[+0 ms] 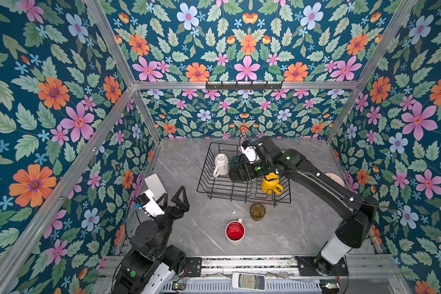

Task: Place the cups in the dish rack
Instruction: 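Open and withdraw the left gripper while the right gripper carries the mug over the rack, then lower the inverted black mug into the rack beside the white mug with the right gripper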

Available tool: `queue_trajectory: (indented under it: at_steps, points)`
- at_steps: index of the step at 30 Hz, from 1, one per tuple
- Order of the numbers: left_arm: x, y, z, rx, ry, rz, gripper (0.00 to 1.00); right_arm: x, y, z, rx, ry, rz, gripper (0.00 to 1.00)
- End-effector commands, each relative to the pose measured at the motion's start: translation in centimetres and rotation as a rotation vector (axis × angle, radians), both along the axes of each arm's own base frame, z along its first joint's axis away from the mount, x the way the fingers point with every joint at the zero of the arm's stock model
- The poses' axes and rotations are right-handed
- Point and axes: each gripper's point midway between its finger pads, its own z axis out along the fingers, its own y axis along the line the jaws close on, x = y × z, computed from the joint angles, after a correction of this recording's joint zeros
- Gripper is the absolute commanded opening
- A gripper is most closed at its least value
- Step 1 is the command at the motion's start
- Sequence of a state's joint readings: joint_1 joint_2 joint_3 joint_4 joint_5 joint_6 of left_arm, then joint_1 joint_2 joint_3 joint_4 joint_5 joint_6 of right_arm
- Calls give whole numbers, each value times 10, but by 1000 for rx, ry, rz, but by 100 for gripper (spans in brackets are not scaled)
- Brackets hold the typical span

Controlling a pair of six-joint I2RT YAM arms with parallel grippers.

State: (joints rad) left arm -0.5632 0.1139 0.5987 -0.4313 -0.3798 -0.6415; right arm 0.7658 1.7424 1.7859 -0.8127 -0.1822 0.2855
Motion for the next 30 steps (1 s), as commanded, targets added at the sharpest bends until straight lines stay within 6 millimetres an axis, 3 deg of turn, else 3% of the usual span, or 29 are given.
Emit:
queue_trajectory:
  at_steps: [1,16,30]
  points:
    - [-3,5,0,23,1,15,100,9,6,-8,-80,-37,3,0]
    - [-11,12,1,55,0,29,100,27,56,-56,-287,-28,66,0]
    - [-14,15,-1,56,-1,35,100,33,72,-96,-391,-21,117,0]
